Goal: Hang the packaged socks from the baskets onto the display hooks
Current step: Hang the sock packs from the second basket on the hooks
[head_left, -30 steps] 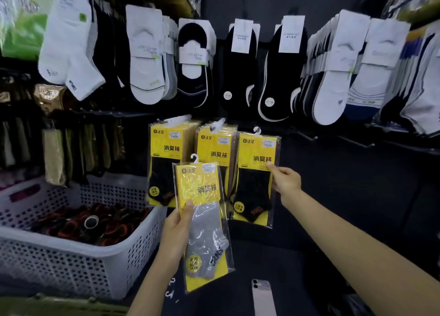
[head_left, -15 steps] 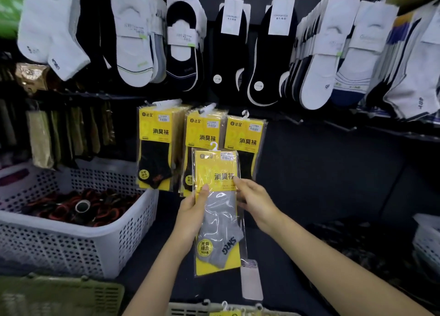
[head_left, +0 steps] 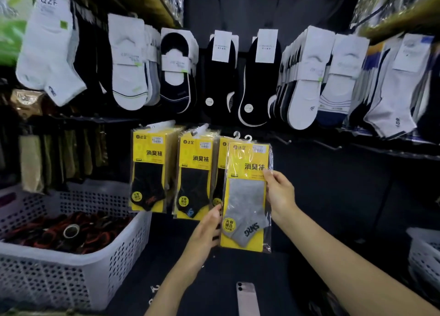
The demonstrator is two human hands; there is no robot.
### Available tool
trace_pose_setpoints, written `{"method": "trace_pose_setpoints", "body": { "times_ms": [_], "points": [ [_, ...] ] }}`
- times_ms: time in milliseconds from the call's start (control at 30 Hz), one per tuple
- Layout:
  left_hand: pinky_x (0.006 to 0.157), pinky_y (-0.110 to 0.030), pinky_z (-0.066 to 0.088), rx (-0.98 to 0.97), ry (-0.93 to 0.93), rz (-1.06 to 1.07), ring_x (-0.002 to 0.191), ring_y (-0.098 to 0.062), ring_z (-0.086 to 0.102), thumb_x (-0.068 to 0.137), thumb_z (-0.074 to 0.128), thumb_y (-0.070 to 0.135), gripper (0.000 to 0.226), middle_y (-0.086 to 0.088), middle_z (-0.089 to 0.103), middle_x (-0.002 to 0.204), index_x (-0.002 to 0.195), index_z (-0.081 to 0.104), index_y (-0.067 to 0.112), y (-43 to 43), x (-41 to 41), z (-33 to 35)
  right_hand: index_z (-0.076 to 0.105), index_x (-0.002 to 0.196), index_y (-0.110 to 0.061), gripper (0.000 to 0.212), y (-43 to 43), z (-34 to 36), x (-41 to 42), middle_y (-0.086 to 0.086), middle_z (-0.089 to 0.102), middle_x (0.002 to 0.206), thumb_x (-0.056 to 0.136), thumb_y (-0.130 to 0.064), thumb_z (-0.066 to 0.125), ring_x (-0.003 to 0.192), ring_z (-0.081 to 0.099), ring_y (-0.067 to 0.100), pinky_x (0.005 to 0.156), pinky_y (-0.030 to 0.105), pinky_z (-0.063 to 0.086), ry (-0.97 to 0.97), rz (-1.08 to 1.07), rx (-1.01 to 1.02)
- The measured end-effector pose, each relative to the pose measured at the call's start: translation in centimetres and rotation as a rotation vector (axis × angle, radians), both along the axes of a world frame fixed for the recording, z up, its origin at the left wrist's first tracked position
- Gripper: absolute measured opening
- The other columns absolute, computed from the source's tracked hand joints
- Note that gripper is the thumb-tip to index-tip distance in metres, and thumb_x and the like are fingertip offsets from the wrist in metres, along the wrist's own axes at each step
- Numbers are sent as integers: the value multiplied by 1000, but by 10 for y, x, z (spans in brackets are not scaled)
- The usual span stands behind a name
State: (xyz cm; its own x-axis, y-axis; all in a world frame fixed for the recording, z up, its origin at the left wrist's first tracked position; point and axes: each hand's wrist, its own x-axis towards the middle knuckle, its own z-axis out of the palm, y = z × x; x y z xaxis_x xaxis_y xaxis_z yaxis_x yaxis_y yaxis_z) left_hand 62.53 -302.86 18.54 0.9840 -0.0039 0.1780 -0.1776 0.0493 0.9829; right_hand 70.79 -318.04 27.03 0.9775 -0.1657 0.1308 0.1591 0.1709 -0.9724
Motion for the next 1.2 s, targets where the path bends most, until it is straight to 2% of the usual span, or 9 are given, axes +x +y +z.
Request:
{"method": "trace_pose_setpoints", "body": {
  "times_ms": [300,467,567,667,767,933,1000,1100,1200],
  "points": [
    [65,-4,46,-20,25,56,88,16,61,100,28,43,23,39,65,91,112,47,48,4,13,-4,64,82,-14,13,18,11,22,16,67,105,92,-22,62,99,62,29,97,45,50,26,-27,-65],
    [65,-3,46,-16,31,84,89,19,59,98,30,47,23,39,65,91,112,48,49,5,18,-8,64,81,-16,13,22,9,31,12,67,104,92,-22,63,99,63,26,98,42,50,70,12,-92],
    [89,-14,44,1,58,100,110,7,54,94,33,54,41,29,58,116,132,44,41,7,17,-14,66,92,-11,11,18,-1,32,14,68,110,93,-21,62,103,64,27,95,39,52,114,29,-99],
    [112,-33,31,94,104,118,128,-7,42,86,38,63,65,14,47,137,142,38,32,14,12,-26,63,114,-6,26,6,-24,20,14,65,118,93,-21,61,107,61,25,97,35,49,152,28,-158],
    [106,-27,32,182,197,97,123,-7,44,93,37,57,52,11,45,139,139,40,32,28,3,-49,57,125,-9,36,-15,-62,-8,6,59,121,92,-23,63,117,55,21,103,34,44,206,84,-243],
    [103,-26,31,402,391,-9,127,-11,43,91,38,59,49,14,44,132,132,43,34,35,-33,-100,58,119,-9,30,-56,-154,-70,9,60,113,92,-20,63,104,57,21,91,33,46,413,256,-354],
    [101,-23,31,470,440,-74,126,-10,44,90,37,60,53,15,45,129,134,42,31,27,-51,-122,58,120,-7,31,-71,-193,-90,11,62,114,91,-20,63,100,58,20,82,29,48,504,304,-430],
    [93,-14,37,526,491,-107,119,-4,45,91,37,61,49,19,46,126,131,44,34,9,-77,-151,61,118,-1,35,-87,-243,-111,7,61,98,89,-20,66,85,57,15,65,23,43,587,359,-596],
    [89,-13,40,513,549,-121,124,-9,45,98,37,48,44,13,45,134,136,42,27,-5,-96,-187,56,125,2,46,-95,-272,-120,6,53,102,89,-25,66,92,50,17,76,24,41,661,427,-726]
  ]
}}
